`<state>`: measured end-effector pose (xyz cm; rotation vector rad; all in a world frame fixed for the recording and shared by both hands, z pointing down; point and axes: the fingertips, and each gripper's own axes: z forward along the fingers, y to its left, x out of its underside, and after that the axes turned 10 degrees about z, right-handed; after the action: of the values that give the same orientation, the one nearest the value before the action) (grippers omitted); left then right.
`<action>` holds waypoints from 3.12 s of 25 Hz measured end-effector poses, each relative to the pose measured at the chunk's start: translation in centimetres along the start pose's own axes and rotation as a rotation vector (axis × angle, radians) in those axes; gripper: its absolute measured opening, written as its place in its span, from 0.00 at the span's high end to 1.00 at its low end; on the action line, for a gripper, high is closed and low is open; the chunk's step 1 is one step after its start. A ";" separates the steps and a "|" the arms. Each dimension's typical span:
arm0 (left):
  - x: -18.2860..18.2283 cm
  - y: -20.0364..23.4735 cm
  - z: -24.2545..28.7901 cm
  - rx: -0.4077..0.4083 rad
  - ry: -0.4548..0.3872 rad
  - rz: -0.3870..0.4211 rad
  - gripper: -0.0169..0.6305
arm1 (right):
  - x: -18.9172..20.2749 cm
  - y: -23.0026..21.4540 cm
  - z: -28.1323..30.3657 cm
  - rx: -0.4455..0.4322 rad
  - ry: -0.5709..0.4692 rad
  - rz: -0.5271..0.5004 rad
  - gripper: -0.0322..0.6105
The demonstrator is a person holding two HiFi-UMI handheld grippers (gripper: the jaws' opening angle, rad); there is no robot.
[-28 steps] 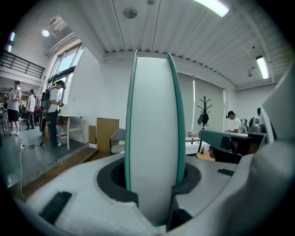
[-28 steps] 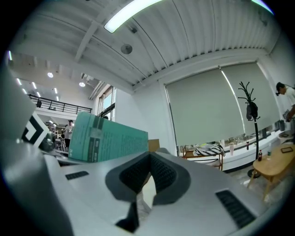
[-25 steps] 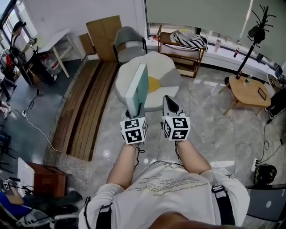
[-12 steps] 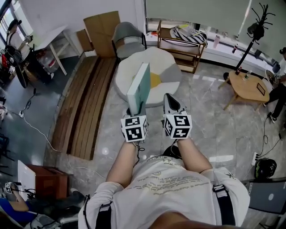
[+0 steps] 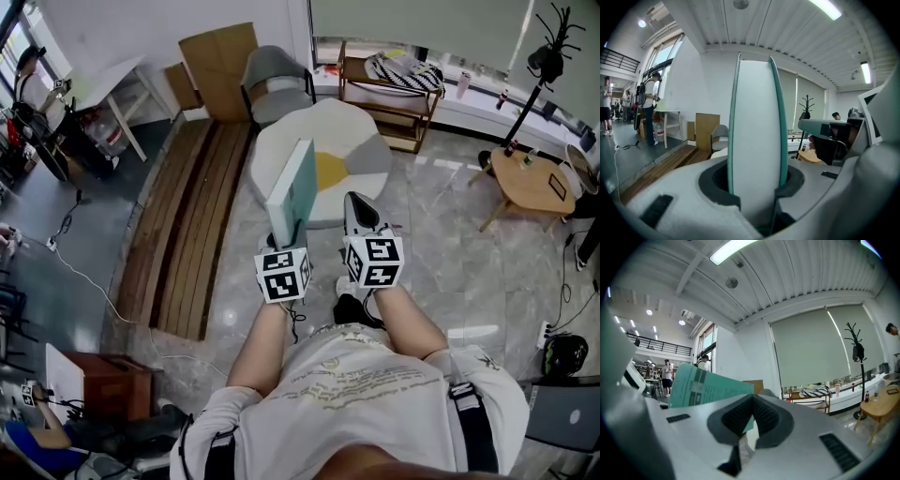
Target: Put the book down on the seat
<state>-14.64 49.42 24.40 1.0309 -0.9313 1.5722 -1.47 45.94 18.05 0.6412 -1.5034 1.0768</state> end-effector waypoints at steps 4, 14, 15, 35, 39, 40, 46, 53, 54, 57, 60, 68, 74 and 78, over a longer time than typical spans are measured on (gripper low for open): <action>-0.4 1.0 1.5 -0.010 -0.001 0.004 0.73 | 0.4 0.2 2.3 -0.024 0.007 0.003 0.91; -2.7 2.0 9.1 -0.009 0.012 0.021 0.73 | -0.2 -4.1 9.6 -0.034 0.021 0.022 0.91; -3.2 2.4 9.9 -0.012 0.010 0.022 0.73 | -0.5 -4.4 10.5 -0.036 0.020 0.019 0.91; -9.5 3.7 28.2 0.005 0.048 0.009 0.73 | -4.2 -15.4 26.3 -0.020 0.050 0.039 0.91; -9.8 3.4 31.2 0.003 0.064 0.003 0.73 | -4.0 -17.6 28.3 -0.024 0.066 0.043 0.91; -9.8 3.2 31.9 0.001 0.068 0.002 0.73 | -3.9 -18.2 28.8 -0.024 0.070 0.045 0.91; -9.6 3.1 34.1 -0.020 0.086 -0.011 0.73 | -3.0 -20.7 30.7 -0.025 0.099 0.062 0.91; -9.6 3.6 35.4 -0.021 0.101 -0.023 0.73 | -2.8 -20.7 31.9 -0.046 0.107 0.060 0.91; -9.7 3.5 35.7 -0.016 0.101 -0.019 0.73 | -2.8 -20.9 32.1 -0.044 0.107 0.061 0.91; -10.1 3.3 37.0 -0.005 0.101 -0.004 0.73 | -3.0 -21.7 33.1 -0.035 0.102 0.065 0.91; -10.5 3.7 38.6 0.006 0.100 -0.008 0.73 | -3.4 -22.4 34.2 -0.025 0.094 0.059 0.91; -12.2 5.0 42.8 0.037 0.073 -0.039 0.73 | -4.7 -24.2 37.4 0.008 0.079 0.035 0.91; -13.0 7.3 45.9 0.061 0.076 -0.049 0.73 | -5.0 -23.7 40.9 0.009 0.083 0.020 0.91; -13.7 8.9 47.7 0.068 0.078 -0.050 0.73 | -5.4 -23.7 43.4 0.015 0.081 0.018 0.91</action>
<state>-13.30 -0.93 27.16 1.0254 -0.7982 1.5994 -0.09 -3.67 21.20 0.5884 -1.4348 1.1164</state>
